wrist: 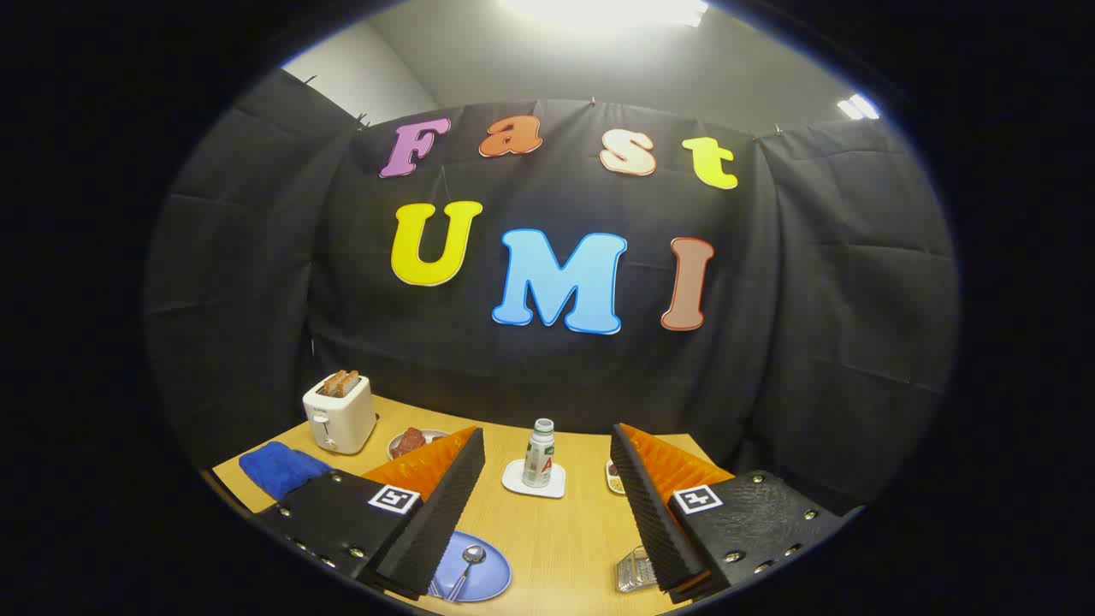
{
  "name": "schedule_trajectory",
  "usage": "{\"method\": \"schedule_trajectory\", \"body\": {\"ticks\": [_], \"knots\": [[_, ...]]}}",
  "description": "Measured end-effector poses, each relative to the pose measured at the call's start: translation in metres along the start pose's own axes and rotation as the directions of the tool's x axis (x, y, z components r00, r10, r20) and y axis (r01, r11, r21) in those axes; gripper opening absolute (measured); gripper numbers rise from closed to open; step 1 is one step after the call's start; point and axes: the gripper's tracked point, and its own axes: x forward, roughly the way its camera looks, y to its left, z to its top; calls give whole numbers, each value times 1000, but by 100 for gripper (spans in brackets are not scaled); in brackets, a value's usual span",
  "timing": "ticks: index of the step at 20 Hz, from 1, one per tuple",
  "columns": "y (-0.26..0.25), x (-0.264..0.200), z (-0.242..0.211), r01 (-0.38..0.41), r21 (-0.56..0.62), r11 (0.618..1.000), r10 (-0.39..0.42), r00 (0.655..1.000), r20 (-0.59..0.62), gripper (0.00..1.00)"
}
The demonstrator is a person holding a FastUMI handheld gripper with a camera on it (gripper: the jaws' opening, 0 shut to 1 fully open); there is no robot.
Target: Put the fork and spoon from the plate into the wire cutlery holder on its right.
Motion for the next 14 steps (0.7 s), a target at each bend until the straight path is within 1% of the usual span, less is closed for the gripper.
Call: {"method": "schedule_trajectory", "body": {"ticks": [8, 14], "knots": [[13, 14, -21, -22, -3, 1000, 22, 998, -61, 92], [12, 25, -28, -14, 2, 1000, 14, 997, -81, 92]]}}
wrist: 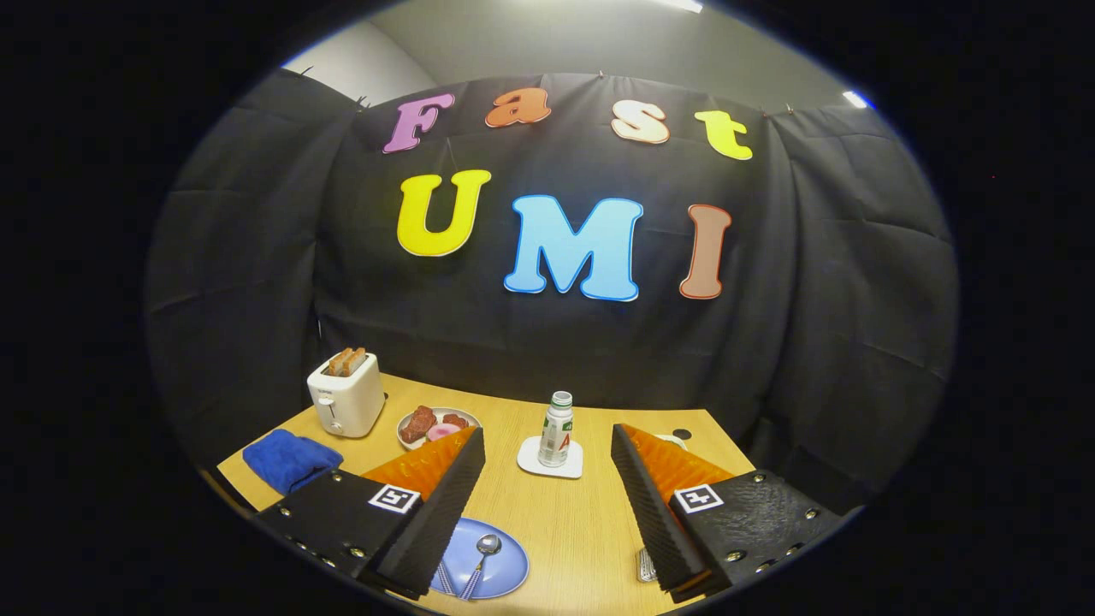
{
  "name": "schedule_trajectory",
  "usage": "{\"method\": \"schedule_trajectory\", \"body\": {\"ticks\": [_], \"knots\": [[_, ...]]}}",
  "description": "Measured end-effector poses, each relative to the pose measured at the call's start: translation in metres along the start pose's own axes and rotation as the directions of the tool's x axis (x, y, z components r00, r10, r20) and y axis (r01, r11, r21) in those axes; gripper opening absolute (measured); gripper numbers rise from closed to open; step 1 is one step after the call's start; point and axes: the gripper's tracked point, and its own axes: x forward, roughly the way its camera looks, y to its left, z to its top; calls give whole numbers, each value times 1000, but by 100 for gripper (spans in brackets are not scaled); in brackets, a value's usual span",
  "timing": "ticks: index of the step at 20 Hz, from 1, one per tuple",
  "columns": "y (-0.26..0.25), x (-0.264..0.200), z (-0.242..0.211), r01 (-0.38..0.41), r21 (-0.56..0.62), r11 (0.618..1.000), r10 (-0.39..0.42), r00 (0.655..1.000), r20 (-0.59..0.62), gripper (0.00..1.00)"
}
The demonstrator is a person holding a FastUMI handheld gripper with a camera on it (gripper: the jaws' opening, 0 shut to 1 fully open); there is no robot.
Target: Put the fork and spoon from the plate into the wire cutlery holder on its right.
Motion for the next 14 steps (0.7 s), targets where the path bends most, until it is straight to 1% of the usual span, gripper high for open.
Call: {"method": "schedule_trajectory", "body": {"ticks": [5, 10, 12, 14], "knots": [[6, 13, -23, -12, -19, 1000, 11, 997, -76, 93], [24, 23, -51, -60, -25, 998, 55, 984, -170, 93], [36, 28, -75, -100, -10, 995, 94, 965, -246, 93], [48, 31, -99, -129, 33, 991, 133, 937, -324, 93]]}}
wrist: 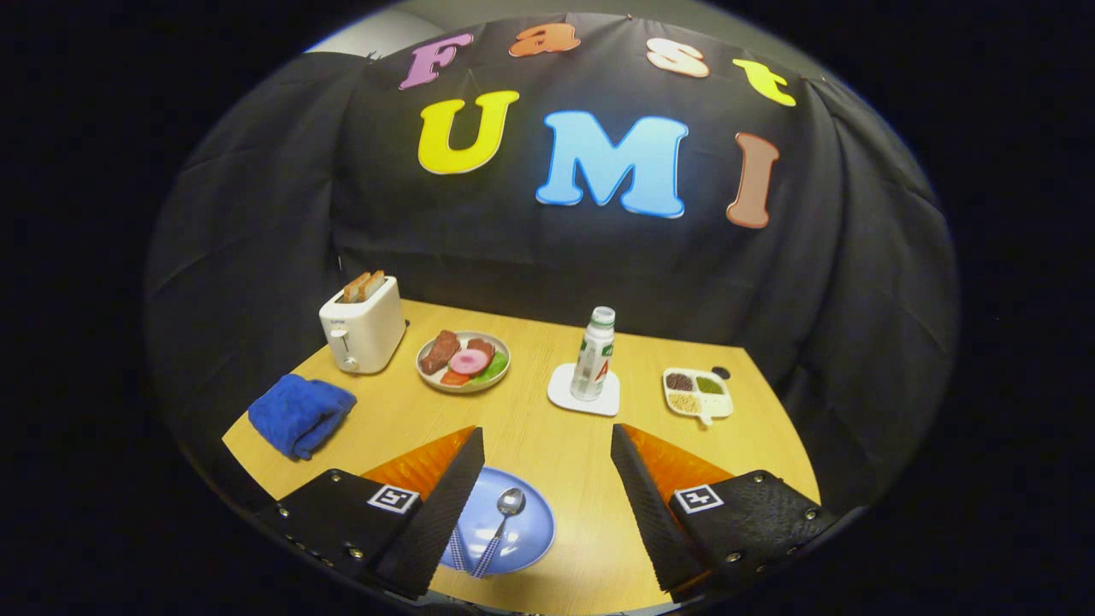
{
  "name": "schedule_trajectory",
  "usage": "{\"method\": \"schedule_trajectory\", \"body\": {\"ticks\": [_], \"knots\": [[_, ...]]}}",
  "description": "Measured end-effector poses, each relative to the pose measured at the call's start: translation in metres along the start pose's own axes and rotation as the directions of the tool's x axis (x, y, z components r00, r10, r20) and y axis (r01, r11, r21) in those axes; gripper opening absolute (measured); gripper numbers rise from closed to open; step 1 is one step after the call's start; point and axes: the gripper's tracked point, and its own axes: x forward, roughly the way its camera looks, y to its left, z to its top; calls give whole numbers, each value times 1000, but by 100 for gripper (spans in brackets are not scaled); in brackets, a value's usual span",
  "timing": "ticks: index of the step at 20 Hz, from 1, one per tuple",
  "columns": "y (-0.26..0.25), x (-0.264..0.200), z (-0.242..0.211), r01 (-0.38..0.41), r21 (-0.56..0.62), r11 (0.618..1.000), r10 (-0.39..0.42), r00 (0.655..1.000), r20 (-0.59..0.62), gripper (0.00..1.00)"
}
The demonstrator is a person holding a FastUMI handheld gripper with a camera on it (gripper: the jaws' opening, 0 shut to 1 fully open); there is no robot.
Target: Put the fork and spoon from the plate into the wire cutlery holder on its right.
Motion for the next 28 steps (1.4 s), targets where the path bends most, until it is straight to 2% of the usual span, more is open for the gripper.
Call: {"method": "schedule_trajectory", "body": {"ticks": [5, 10, 18, 19, 22, 23, 25, 28], "knots": [[7, 30, -67, -15, -16, 1000, 11, 978, -208, 93], [21, 49, -125, -52, -38, 998, 33, 926, -376, 93], [36, 65, -180, -87, -54, 995, 45, 844, -535, 86], [37, 66, -188, -93, -50, 994, 49, 829, -558, 72], [42, 70, -204, -109, -50, 993, 56, 792, -608, 70], [40, 72, -209, -96, -68, 993, 33, 782, -622, 70], [43, 71, -218, -113, -67, 991, 41, 751, -659, 29], [46, 73, -218, -147, -63, 987, 64, 724, -687, 31]]}}
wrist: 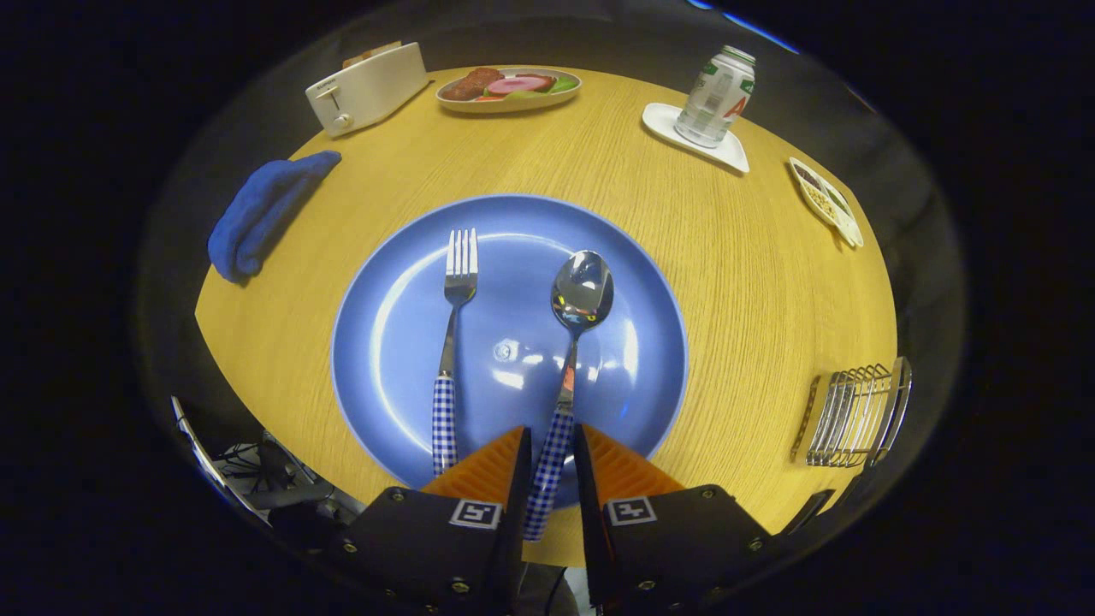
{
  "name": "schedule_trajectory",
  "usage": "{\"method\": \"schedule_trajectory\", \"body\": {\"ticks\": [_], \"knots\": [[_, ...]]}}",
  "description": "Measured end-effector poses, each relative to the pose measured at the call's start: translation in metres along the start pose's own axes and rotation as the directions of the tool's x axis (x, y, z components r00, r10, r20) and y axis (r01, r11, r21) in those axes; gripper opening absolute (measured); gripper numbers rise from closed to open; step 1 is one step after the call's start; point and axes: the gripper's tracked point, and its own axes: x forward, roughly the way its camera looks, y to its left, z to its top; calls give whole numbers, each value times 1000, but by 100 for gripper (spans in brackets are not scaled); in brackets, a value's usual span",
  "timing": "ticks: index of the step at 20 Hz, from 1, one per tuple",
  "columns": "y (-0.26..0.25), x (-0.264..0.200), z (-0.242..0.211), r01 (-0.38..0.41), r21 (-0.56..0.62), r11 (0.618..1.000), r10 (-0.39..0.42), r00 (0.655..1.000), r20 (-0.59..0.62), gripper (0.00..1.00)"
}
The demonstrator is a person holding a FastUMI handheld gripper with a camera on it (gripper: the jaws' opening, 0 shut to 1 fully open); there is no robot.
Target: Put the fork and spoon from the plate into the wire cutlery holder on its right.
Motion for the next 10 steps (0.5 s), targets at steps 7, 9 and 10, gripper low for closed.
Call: {"method": "schedule_trajectory", "body": {"ticks": [7, 9, 10], "knots": [[-9, -10, 1, -28, -38, 999, 26, 999, -44, 11], [-13, -20, 1, -43, -65, 997, 39, 998, -50, 11], [-16, -28, 1, -57, -70, 996, 53, 997, -56, 11]]}}
